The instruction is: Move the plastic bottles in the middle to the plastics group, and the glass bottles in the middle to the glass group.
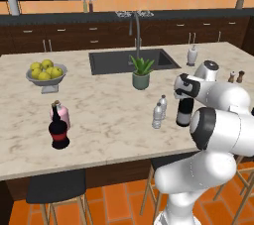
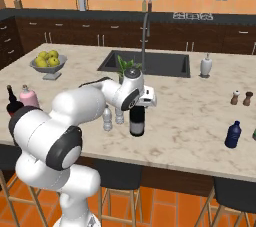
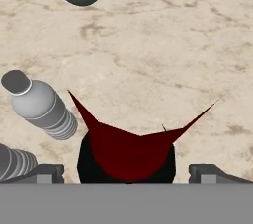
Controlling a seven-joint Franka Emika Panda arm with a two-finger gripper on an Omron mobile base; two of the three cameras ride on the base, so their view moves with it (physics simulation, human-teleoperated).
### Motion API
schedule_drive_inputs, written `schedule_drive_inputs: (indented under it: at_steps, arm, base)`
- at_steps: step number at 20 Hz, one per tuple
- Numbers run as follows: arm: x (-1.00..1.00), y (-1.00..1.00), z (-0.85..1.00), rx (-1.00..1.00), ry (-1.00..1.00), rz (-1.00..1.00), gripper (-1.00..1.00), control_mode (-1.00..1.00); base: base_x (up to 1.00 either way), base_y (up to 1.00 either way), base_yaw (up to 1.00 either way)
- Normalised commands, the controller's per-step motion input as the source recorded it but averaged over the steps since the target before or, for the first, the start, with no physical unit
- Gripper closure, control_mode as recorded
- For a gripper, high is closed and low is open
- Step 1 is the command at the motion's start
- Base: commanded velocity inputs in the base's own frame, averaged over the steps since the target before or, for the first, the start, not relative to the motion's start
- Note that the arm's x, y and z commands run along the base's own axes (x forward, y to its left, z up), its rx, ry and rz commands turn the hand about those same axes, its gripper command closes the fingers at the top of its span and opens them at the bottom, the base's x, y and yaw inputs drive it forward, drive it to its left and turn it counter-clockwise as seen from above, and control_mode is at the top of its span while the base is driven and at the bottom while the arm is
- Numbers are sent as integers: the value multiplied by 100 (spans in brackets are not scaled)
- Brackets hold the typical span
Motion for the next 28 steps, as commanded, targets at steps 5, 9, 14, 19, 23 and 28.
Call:
schedule_drive_inputs:
  at_steps: [5,9,14,19,23,28]
  arm:
    - [0,0,0,0,0,0,100,-100]
    - [-9,0,0,0,0,0,100,-100]
    - [-50,4,9,0,0,0,100,-100]
    - [-52,26,25,0,0,0,100,-100]
    - [-41,50,29,0,0,3,100,-100]
    - [-30,72,23,0,0,6,100,-100]
  base:
    - [0,0,0]
    - [0,0,0]
    - [0,0,0]
    - [0,0,0]
    - [0,0,0]
    - [0,0,0]
